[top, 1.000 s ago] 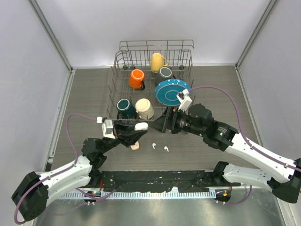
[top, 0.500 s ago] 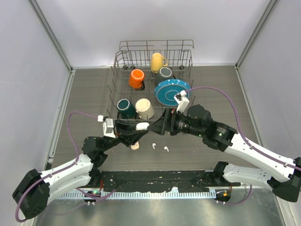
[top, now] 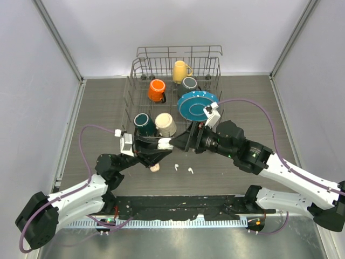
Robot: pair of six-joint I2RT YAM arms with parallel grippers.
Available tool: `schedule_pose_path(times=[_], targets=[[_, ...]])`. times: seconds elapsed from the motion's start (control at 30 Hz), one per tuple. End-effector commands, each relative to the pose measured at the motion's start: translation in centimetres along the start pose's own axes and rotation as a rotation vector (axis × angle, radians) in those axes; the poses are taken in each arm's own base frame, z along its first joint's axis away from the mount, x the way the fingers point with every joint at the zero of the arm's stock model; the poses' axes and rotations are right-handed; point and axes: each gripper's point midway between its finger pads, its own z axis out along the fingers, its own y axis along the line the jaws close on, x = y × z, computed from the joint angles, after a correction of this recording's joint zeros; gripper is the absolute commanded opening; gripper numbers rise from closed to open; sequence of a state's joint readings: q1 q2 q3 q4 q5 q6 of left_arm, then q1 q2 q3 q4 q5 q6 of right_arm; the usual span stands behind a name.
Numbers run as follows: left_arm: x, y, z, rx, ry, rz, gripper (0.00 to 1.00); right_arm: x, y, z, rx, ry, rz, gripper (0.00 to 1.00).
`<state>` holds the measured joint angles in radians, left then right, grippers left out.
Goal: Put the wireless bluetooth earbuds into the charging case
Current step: Open the charging case.
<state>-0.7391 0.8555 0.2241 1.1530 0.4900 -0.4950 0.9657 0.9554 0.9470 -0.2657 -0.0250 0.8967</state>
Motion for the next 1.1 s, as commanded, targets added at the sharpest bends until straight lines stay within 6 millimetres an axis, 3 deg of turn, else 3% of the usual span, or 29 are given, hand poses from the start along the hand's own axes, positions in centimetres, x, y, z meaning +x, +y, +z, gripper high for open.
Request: schedule_pose_path(times=[0.0, 0.27, 0.43, 0.53, 0.8, 1.07], targets=[[-2.6, -3.3, 0.7, 0.158, -0.054, 0.041, 0.0, -2.9, 0.5, 0.2, 0.004, -0.137, 0.045, 0.84], [-2.6, -2.2, 0.3, 0.093, -0.076, 0.078, 0.0, -2.5, 1.8, -0.2, -0.065, -0.119, 0.115, 0.87], [-2.2, -1.1, 0.0, 0.034, -0.053, 0.129, 0.0, -3.2, 3.7, -2.4, -0.189, -0.162, 0.22, 0.92], [-2.5, -0.8, -0.2, 0.009, -0.052, 0.162, 0.0, -2.1, 4.5, -3.0, -0.251, -0.11, 0.258, 0.93], [-2.9, -0.6, 0.1, -0.001, -0.039, 0.196, 0.0, -0.1, 6.1, -1.4, -0.352, 0.017, 0.312, 0.93], [-3.3, -0.4, 0.4, -0.006, -0.045, 0.21, 0.0, 1.3, 5.7, 0.3, -0.356, 0.078, 0.334, 0.89]])
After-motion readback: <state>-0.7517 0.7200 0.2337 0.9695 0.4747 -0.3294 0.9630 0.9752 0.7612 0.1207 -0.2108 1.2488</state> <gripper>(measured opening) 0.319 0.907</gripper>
